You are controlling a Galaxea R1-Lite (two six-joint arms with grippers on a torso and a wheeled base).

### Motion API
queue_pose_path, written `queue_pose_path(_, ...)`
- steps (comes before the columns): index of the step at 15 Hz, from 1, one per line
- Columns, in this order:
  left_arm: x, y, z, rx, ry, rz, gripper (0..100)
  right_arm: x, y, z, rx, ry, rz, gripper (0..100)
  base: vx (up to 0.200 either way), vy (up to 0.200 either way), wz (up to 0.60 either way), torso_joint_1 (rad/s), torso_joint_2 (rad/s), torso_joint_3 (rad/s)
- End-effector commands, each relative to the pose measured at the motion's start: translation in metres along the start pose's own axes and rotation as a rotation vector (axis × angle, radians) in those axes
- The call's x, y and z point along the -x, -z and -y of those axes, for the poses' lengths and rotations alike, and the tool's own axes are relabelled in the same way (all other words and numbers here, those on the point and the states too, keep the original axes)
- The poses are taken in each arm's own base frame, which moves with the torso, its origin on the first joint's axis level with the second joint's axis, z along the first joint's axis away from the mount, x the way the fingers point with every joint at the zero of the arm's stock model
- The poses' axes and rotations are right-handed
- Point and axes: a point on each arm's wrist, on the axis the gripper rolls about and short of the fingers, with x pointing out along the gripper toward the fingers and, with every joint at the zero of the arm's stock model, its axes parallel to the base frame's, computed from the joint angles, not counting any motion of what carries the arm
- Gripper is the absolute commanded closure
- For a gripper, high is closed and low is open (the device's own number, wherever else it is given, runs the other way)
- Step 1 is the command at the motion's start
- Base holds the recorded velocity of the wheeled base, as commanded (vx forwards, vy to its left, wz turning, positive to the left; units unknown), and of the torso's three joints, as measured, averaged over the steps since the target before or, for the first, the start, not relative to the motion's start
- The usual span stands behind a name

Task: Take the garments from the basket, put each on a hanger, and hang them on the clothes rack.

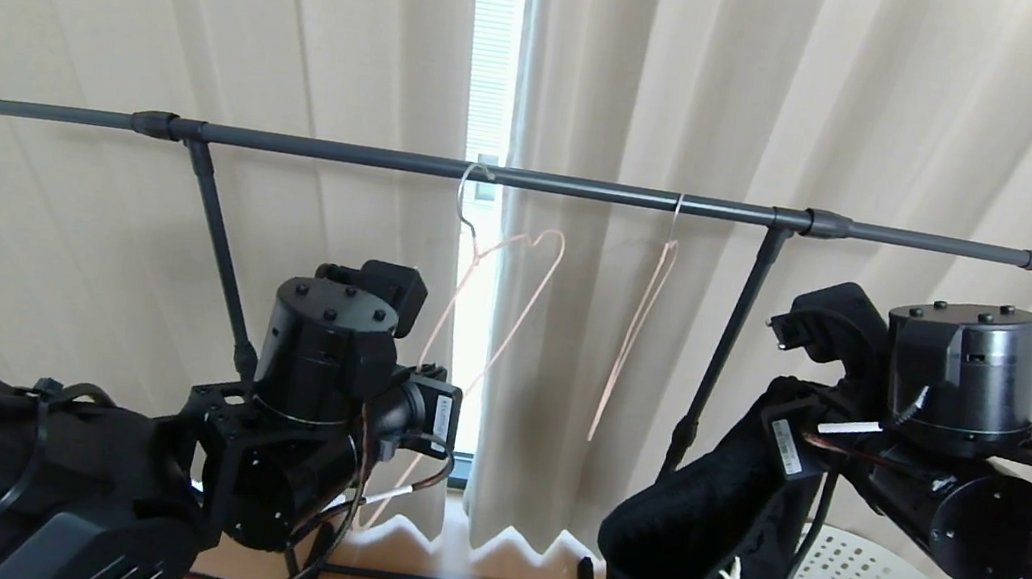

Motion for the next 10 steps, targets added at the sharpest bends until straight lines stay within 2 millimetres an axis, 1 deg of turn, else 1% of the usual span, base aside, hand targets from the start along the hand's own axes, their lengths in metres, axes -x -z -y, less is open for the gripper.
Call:
queue_pose_path(1,0.006,0.014,-0.004,-0.007,0.039,-0.013,100,-0.002,0.000,0.000,0.000,0.002,-0.002,100,0.000,0.000,0.00,0.000,0.00,0.000)
queue_pose_path(4,0.013,0.026,-0.008,-0.030,0.106,0.016,100,-0.006,0.001,-0.004,0.008,0.000,-0.013,100,0.000,0.000,0.00,0.000,0.00,0.000)
queue_pose_path(5,0.018,0.031,-0.010,-0.027,0.149,0.054,100,-0.012,0.001,-0.005,0.002,0.008,-0.014,100,0.000,0.000,0.00,0.000,0.00,0.000)
queue_pose_path(6,0.020,0.040,-0.010,-0.063,0.181,0.050,100,-0.022,-0.001,-0.004,0.006,0.026,-0.014,100,0.000,0.000,0.00,0.000,0.00,0.000)
queue_pose_path(7,0.022,0.044,-0.010,-0.092,0.192,0.058,100,-0.030,-0.004,-0.004,0.008,0.041,-0.002,100,0.000,0.000,0.00,0.000,0.00,0.000)
queue_pose_path(8,0.023,0.043,-0.010,-0.091,0.195,0.071,100,-0.033,-0.004,-0.005,0.012,0.045,0.000,100,0.000,0.000,0.00,0.000,0.00,0.000)
queue_pose_path(9,0.027,0.044,-0.011,-0.086,0.205,0.106,100,-0.042,-0.003,-0.005,0.024,0.061,0.011,100,0.000,0.000,0.00,0.000,0.00,0.000)
queue_pose_path(10,0.030,0.046,-0.010,-0.086,0.224,0.118,100,-0.047,-0.003,-0.005,0.024,0.070,0.022,100,0.000,0.000,0.00,0.000,0.00,0.000)
